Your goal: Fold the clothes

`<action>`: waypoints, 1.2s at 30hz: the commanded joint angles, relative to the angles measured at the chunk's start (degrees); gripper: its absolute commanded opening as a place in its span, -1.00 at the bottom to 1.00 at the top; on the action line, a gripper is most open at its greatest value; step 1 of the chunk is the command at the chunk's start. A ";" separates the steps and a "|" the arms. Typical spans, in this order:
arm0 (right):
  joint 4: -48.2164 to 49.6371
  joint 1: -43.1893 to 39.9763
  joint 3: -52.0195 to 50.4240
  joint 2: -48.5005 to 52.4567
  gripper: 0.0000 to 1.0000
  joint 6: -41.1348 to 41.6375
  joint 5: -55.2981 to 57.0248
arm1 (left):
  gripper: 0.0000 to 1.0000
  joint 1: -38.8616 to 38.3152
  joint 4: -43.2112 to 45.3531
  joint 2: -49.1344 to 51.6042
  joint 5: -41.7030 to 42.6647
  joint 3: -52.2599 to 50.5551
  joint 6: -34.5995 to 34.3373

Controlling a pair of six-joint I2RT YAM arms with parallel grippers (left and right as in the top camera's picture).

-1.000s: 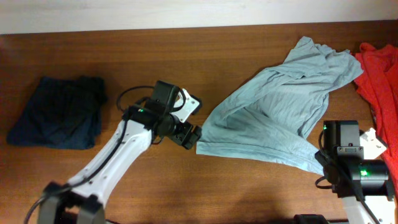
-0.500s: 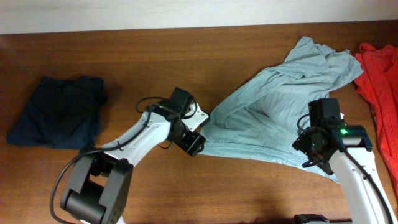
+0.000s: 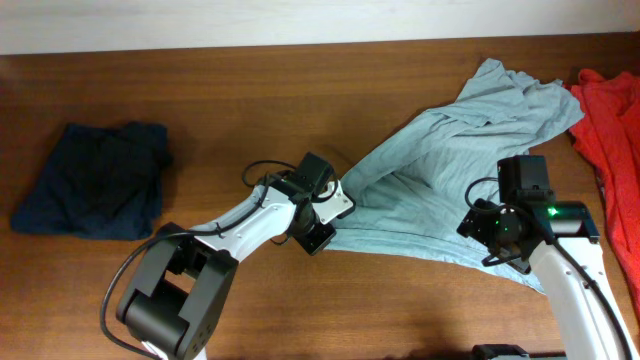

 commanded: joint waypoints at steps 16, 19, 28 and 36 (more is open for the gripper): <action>-0.92 -15.08 0.55 11.28 0.75 -8.31 -14.32 | -0.99 6.82 -14.08 -1.49 -25.62 16.41 -11.58; -1.33 -14.99 0.52 16.63 0.74 -11.47 -15.89 | -0.99 10.29 -14.58 -1.57 -25.73 16.41 -13.68; -3.96 -14.60 0.48 20.52 0.73 -23.12 -22.99 | -0.99 17.64 -14.40 -1.60 -27.98 16.41 -20.68; -4.33 -7.48 -2.62 20.55 0.53 -22.97 -22.84 | -0.99 19.28 -13.35 -1.66 -27.76 16.41 -21.88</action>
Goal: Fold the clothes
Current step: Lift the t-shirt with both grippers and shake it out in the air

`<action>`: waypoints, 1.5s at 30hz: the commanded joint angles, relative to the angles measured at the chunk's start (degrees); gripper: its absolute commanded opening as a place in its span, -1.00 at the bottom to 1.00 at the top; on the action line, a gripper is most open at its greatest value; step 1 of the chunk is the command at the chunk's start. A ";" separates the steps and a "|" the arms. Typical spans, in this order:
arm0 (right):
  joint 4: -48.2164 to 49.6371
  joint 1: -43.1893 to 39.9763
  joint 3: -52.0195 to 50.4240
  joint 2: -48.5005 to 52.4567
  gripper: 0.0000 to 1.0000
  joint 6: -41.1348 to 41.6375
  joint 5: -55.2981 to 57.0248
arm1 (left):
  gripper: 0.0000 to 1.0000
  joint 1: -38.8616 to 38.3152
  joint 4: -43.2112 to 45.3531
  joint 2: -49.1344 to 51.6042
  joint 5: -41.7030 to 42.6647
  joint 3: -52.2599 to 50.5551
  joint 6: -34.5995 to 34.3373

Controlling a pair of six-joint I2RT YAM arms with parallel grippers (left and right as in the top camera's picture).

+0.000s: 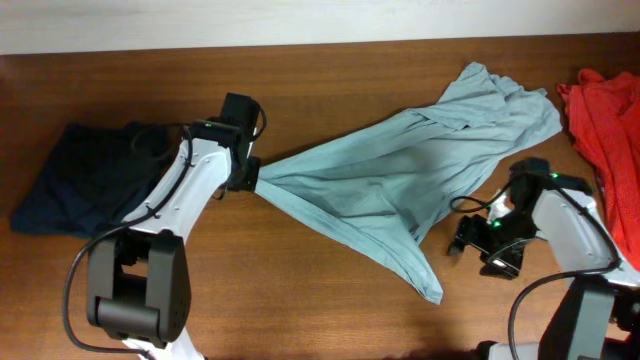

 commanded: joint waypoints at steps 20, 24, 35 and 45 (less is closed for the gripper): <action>16.57 5.62 -20.85 0.31 0.15 2.01 -13.05 | -0.99 0.17 -0.04 -1.64 -0.94 0.96 -1.38; 16.98 5.62 -20.85 0.31 -0.16 2.05 -13.57 | -0.99 0.15 -0.35 -1.64 -0.94 0.96 -1.38; 17.62 5.60 -17.64 -3.43 -0.92 2.01 -12.07 | -0.99 0.17 -0.87 -4.57 -0.94 2.36 -1.36; 2.29 5.40 18.56 -27.32 -0.92 2.58 -8.70 | -0.99 0.13 -9.51 -23.67 -0.74 25.90 0.61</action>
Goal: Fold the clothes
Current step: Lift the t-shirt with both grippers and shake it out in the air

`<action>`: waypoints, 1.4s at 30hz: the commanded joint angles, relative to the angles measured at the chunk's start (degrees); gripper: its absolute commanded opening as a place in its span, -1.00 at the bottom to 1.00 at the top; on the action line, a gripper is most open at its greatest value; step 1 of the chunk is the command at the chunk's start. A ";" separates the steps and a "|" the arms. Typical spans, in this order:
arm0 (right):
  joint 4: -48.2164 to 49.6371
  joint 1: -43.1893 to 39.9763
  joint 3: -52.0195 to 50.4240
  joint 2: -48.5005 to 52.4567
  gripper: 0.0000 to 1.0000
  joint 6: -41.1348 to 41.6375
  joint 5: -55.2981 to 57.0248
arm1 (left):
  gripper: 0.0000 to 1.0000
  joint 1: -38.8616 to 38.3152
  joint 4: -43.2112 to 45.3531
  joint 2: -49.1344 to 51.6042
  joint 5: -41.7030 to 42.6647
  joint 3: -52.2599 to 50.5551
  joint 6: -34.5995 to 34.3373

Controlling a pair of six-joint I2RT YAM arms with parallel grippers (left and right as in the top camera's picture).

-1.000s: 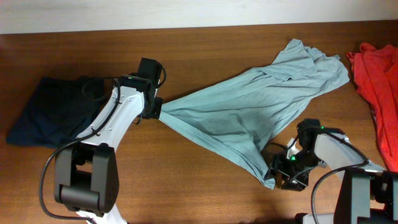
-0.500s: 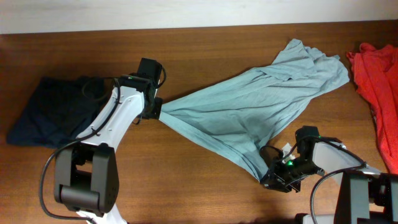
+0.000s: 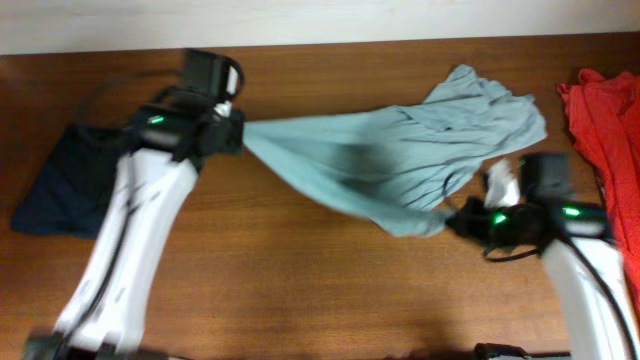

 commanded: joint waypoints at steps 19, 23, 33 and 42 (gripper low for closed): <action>-16.20 0.22 90.29 5.75 -0.92 2.51 20.00 | -0.99 0.20 -10.08 -16.96 4.98 56.70 9.09; -17.33 0.22 92.02 5.75 -0.92 2.49 20.00 | -0.99 0.20 -8.44 -16.96 4.94 57.37 10.84; -19.43 0.22 92.00 6.16 -0.92 2.25 25.35 | -0.99 0.24 -6.82 -14.27 1.70 57.37 12.41; -20.81 0.22 92.00 11.93 -0.92 2.25 25.38 | -0.99 0.24 -7.23 -6.64 -0.46 57.37 12.83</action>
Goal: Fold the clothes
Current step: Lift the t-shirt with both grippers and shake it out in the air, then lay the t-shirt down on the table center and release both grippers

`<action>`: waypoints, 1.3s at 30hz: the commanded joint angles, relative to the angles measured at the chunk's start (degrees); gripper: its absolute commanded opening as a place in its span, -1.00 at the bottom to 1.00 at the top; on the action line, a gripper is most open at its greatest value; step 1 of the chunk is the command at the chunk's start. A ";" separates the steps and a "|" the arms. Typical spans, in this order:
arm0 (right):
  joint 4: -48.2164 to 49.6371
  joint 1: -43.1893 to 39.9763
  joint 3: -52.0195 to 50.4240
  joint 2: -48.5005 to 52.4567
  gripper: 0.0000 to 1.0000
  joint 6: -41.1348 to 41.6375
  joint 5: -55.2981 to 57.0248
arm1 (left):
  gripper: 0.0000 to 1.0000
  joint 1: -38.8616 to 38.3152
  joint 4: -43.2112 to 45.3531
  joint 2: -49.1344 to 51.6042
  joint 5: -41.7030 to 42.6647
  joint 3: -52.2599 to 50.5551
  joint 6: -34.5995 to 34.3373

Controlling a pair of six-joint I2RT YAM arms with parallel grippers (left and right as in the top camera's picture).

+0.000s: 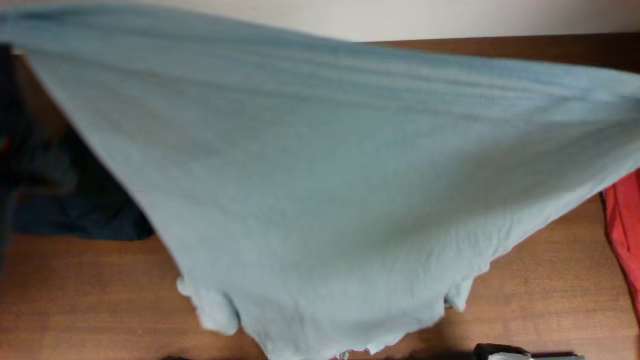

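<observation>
A light blue-grey shirt (330, 190) is spread wide and raised close to the overhead camera, filling most of the view. Its top edge runs from the upper left corner to the right edge. A ragged lower edge hangs near the bottom of the frame. Both grippers and both arms are hidden behind the cloth, so their state does not show.
A folded dark navy garment (85, 210) lies on the brown wooden table (70, 300) at the left, partly covered by the shirt. A red garment (626, 235) shows at the right edge. A pale wall runs along the back.
The shirt was stretched low over the table between the two grippers. Now it is lifted high and spread out, hiding both arms from the overhead camera.
The shirt lay crumpled at the right with both grippers at its near edge. Then the left gripper held one end near the navy garment. Later the right gripper held the other end, with the shirt stretched between them. Now it hangs spread wide, close under the camera.
</observation>
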 commanded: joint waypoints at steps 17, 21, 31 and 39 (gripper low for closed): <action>-1.14 0.22 0.26 29.83 -0.92 -0.17 2.23 | -0.99 1.75 4.83 33.48 -9.18 0.44 4.09; 5.33 0.20 0.26 39.17 -0.55 -0.20 2.25 | -0.62 2.51 12.70 42.18 -9.01 0.44 4.07; 8.02 -1.70 0.28 41.33 0.65 -4.31 2.32 | 0.98 4.37 12.55 42.80 -12.04 0.48 4.07; 1.01 -2.32 0.28 36.87 0.65 -4.28 2.40 | 0.98 5.11 3.54 33.29 -10.75 0.48 2.71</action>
